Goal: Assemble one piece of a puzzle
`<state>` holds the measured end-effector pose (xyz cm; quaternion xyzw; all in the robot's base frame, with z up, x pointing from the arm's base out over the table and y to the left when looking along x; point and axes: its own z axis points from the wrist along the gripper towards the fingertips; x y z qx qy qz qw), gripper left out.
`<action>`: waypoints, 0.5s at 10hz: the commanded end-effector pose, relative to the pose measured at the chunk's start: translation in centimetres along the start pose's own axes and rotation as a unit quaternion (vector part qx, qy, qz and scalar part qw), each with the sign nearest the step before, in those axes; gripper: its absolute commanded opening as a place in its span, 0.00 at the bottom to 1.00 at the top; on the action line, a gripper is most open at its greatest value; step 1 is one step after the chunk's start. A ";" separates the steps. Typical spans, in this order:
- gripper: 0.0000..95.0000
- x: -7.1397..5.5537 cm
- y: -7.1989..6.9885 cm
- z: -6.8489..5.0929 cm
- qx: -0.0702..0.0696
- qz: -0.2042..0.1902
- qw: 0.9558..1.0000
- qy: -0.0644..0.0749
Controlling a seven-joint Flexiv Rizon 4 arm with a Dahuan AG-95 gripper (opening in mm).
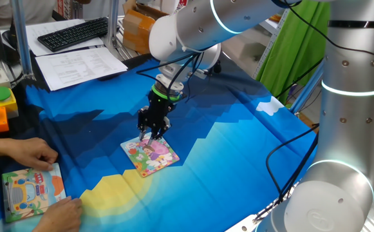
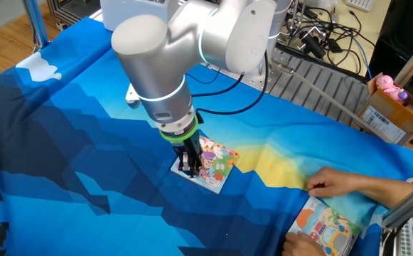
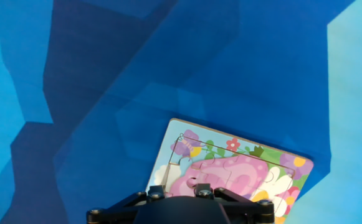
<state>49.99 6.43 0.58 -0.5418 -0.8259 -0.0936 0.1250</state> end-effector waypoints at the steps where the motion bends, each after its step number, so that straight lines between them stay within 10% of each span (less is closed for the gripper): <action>1: 0.00 -0.1 0.2 0.2 0.001 -0.001 1.000 0.002; 5: 0.00 -0.1 0.3 0.2 0.001 -0.002 1.000 0.003</action>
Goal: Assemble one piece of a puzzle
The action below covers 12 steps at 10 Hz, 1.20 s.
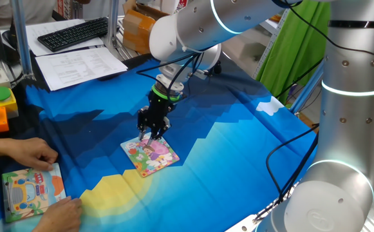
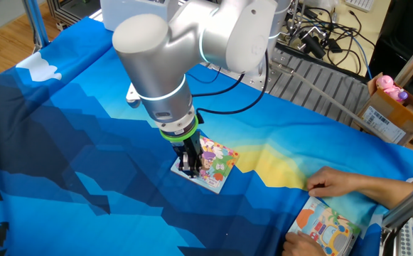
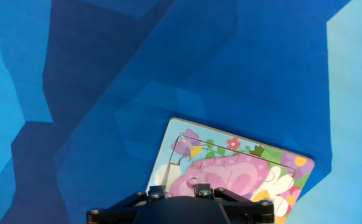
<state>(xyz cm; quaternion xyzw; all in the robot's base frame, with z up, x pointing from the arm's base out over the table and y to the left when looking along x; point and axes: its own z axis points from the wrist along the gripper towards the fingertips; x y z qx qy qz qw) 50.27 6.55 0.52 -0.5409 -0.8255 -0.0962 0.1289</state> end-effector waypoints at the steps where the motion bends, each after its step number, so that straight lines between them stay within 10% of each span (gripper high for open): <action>1: 0.00 -0.1 0.0 0.1 0.000 -0.001 1.000 -0.001; 12: 0.20 -0.2 0.0 0.0 0.000 0.000 1.000 0.002</action>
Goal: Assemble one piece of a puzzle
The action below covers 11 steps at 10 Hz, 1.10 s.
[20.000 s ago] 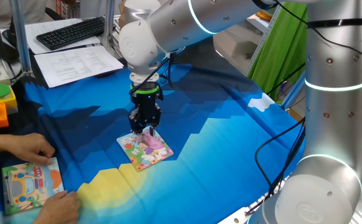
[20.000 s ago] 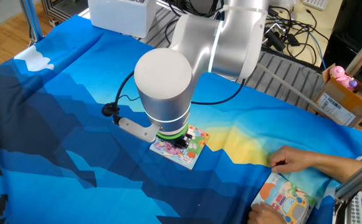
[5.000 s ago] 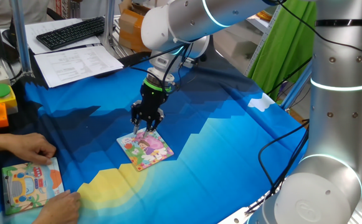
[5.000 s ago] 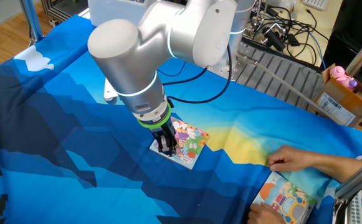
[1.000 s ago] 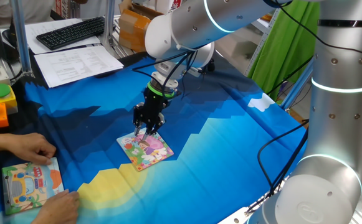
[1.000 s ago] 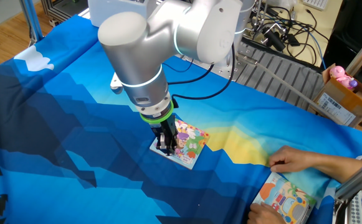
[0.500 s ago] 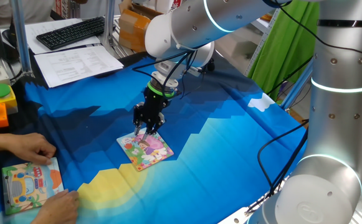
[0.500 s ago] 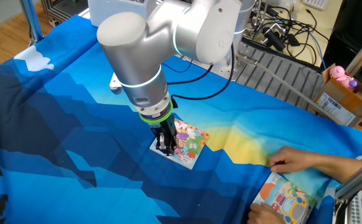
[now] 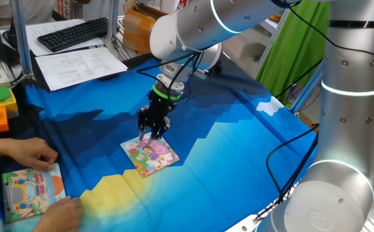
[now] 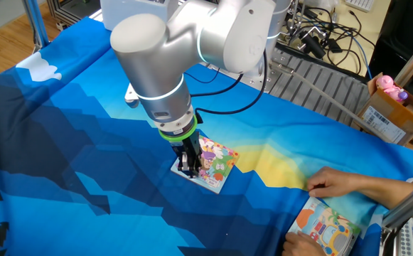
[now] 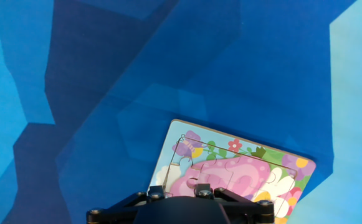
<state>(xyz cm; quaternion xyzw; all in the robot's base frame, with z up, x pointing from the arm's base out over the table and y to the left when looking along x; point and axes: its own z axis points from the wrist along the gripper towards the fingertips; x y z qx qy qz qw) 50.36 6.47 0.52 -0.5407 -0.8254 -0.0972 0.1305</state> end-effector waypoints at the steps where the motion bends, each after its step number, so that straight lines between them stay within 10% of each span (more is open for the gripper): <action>1: 0.40 -0.1 0.0 0.1 0.000 0.000 1.000 0.000; 6: 0.40 -0.1 0.0 0.1 0.001 0.001 1.000 0.001; 7: 0.60 0.0 0.0 0.1 0.000 0.004 1.000 0.003; 8: 0.60 0.0 0.0 0.1 0.000 0.003 1.000 0.003; 9: 0.40 0.0 0.0 0.1 0.000 0.002 1.000 0.003; 11: 0.40 0.0 0.0 0.1 0.000 0.002 1.000 0.003</action>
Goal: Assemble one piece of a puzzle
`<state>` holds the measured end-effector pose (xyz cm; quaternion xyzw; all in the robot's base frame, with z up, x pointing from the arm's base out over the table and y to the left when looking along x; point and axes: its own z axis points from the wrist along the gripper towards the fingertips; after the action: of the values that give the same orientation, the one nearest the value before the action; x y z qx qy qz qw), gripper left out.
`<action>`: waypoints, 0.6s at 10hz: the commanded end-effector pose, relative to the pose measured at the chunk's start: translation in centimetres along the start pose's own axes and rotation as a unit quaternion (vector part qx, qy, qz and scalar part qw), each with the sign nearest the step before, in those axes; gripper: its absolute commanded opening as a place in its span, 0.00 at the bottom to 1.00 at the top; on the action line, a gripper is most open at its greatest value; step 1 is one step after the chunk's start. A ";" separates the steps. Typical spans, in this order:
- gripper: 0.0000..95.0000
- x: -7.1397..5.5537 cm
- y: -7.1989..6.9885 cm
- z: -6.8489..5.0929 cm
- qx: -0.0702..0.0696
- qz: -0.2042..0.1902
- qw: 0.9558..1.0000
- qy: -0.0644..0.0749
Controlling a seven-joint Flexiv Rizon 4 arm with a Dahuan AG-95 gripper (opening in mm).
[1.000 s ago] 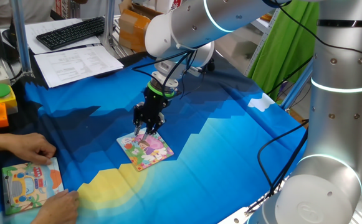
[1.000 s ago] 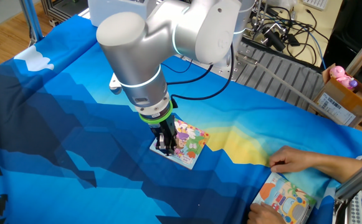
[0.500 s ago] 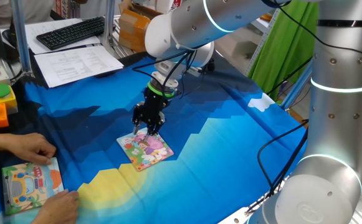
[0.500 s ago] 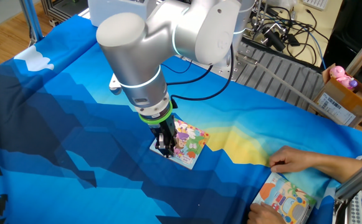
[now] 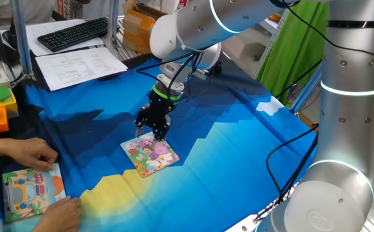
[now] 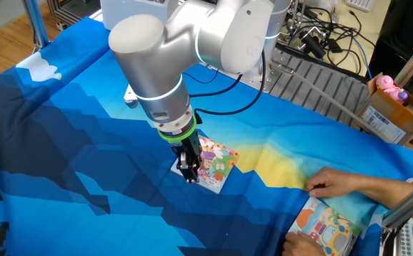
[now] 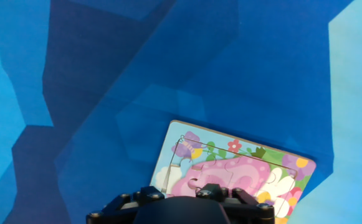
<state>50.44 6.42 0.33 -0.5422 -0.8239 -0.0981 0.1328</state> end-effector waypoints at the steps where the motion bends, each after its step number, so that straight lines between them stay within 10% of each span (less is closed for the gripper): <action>1: 0.40 0.1 0.0 -0.1 0.000 -0.001 1.000 0.000; 6: 0.40 0.1 0.0 -0.1 -0.001 0.001 1.000 0.000</action>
<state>50.44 6.38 0.44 -0.5447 -0.8222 -0.0993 0.1317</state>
